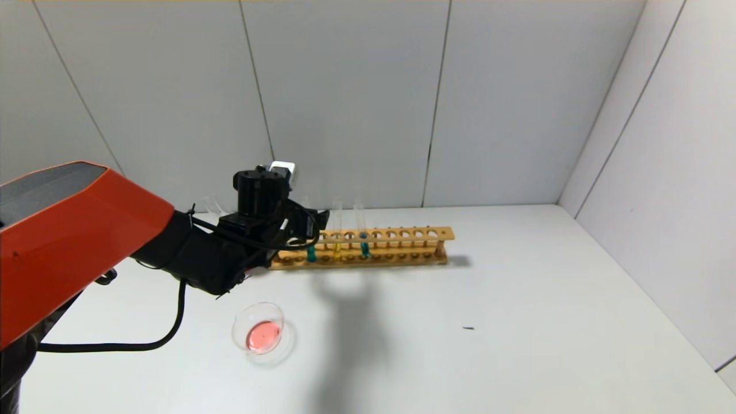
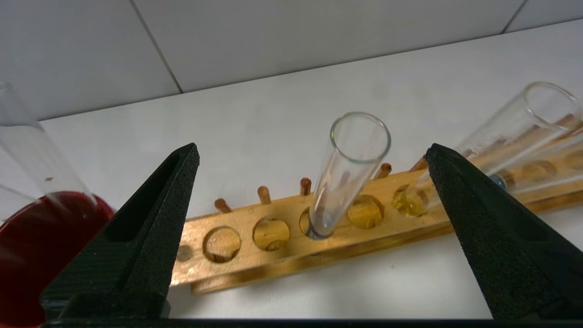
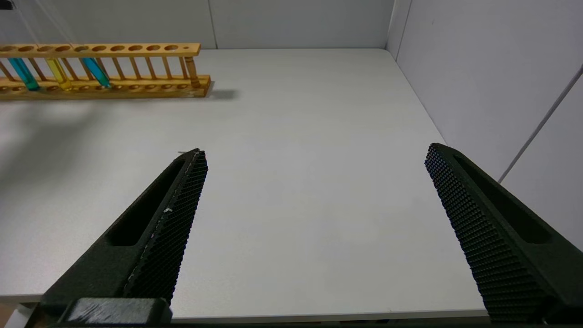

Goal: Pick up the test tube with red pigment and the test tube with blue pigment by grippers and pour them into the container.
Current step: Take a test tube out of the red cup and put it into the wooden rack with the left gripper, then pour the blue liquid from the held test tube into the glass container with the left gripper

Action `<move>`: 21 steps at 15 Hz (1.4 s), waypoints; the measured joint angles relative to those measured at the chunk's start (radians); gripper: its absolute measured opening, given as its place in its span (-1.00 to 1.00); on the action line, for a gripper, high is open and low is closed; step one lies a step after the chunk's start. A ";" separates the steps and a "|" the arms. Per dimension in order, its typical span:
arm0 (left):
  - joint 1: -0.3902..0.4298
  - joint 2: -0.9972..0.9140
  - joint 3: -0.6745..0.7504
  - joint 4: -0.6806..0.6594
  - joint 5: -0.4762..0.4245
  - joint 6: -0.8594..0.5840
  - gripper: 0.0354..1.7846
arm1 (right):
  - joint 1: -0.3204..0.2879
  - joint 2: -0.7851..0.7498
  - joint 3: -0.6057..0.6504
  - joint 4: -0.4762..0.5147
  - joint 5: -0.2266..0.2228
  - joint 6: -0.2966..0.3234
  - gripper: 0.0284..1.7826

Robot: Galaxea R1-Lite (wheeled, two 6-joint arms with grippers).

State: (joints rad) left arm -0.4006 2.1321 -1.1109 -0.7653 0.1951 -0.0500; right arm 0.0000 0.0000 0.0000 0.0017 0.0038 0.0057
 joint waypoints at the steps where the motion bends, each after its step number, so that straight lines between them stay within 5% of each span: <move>1: 0.001 0.019 -0.022 0.001 -0.001 0.001 0.96 | 0.000 0.000 0.000 0.000 0.000 0.000 0.96; 6: 0.003 0.066 -0.061 -0.001 0.005 0.001 0.68 | 0.000 0.000 0.000 0.000 0.000 0.000 0.96; 13: -0.001 0.047 -0.063 -0.002 0.008 0.008 -0.60 | 0.000 0.000 0.000 0.000 0.000 0.000 0.96; 21: -0.006 -0.059 -0.052 0.004 0.013 0.049 -0.66 | 0.000 0.000 0.000 0.000 0.000 0.000 0.96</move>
State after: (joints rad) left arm -0.4068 2.0734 -1.1632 -0.7609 0.2077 -0.0009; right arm 0.0000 0.0000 0.0000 0.0017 0.0043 0.0057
